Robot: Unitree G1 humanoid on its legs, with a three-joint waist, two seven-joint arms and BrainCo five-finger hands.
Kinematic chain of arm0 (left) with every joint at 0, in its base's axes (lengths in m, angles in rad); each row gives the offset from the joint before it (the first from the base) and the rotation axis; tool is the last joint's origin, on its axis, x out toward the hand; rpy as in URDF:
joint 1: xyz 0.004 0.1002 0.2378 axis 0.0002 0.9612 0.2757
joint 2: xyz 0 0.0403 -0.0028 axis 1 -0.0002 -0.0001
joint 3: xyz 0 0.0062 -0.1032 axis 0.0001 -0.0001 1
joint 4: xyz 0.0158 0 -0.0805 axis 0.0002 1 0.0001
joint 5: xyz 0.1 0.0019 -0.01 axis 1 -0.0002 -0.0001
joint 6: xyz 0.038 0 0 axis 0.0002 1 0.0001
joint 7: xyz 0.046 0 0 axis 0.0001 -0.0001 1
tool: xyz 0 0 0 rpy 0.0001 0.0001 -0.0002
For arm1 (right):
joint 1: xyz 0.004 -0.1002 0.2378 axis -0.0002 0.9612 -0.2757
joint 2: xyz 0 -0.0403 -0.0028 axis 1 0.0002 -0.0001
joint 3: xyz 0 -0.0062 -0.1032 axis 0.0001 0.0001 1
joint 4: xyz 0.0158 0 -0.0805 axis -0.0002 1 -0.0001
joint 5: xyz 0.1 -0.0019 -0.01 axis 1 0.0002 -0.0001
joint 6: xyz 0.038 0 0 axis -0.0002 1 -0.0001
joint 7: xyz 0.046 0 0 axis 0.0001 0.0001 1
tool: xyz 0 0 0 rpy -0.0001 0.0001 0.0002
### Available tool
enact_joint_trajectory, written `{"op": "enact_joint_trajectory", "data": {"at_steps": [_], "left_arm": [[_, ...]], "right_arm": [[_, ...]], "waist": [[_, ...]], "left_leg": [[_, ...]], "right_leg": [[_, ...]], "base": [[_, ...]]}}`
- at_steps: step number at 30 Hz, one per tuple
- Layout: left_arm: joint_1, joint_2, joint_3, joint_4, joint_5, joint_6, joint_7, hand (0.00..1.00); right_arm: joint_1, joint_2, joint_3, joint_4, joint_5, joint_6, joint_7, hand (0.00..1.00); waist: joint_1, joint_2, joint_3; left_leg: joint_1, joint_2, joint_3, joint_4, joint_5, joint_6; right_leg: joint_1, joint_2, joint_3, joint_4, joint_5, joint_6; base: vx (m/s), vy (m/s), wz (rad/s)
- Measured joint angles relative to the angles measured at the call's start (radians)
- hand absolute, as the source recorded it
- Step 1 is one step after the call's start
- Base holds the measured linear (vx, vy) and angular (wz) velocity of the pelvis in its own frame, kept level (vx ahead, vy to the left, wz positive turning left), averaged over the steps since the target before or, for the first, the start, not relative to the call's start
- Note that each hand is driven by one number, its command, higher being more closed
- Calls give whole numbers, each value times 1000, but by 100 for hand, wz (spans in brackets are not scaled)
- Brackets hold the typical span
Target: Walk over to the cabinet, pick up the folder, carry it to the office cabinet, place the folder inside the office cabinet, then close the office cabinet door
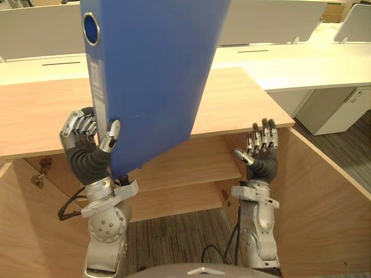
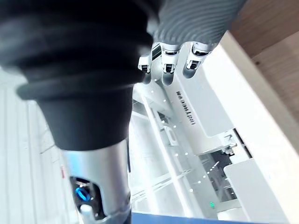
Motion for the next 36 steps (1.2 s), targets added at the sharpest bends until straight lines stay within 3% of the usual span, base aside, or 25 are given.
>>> {"op": "enact_joint_trajectory", "data": {"at_steps": [7, 23, 24, 30, 36], "left_arm": [[-3, 0, 1, 19, -90, -36, -70, 100], [-47, 7, -51, 95, -168, -60, -210, 100], [-47, 14, -53, 101, -172, -60, -222, 100], [-50, 33, -52, 129, -185, -61, -249, 100], [-52, 59, -52, 140, -186, -61, -259, 100]], "right_arm": [[-94, -25, 18, 0, 28, 0, 11, 0], [-205, -105, 87, 80, 193, 31, 142, 0], [-208, -114, 89, 98, 209, 44, 159, 100], [-213, -206, 107, 136, 222, 95, 228, 100], [-213, -250, 123, 170, 251, 100, 288, 100]], "waist": [[3, 0, 0], [16, 1, 0], [18, 1, 0], [22, 1, 0], [24, 0, 0]], "left_leg": [[0, -5, -3, 0, 0, 0], [-3, -8, -27, -6, 8, 8], [-3, -9, -28, -6, 9, 9], [-7, -9, -31, -6, 14, 11], [-10, -8, -32, -6, 19, 12]], "right_leg": [[5, -5, -1, -9, 6, 4], [20, -9, -26, -16, 6, 4], [20, -9, -26, -16, 6, 4], [18, -9, -29, -15, 7, 4], [13, -9, -29, -14, 7, 4]], "base": [[0, 0, 0], [-1, -1, 4], [0, 0, 0], [0, 0, 0], [-6, 0, 0]]}}
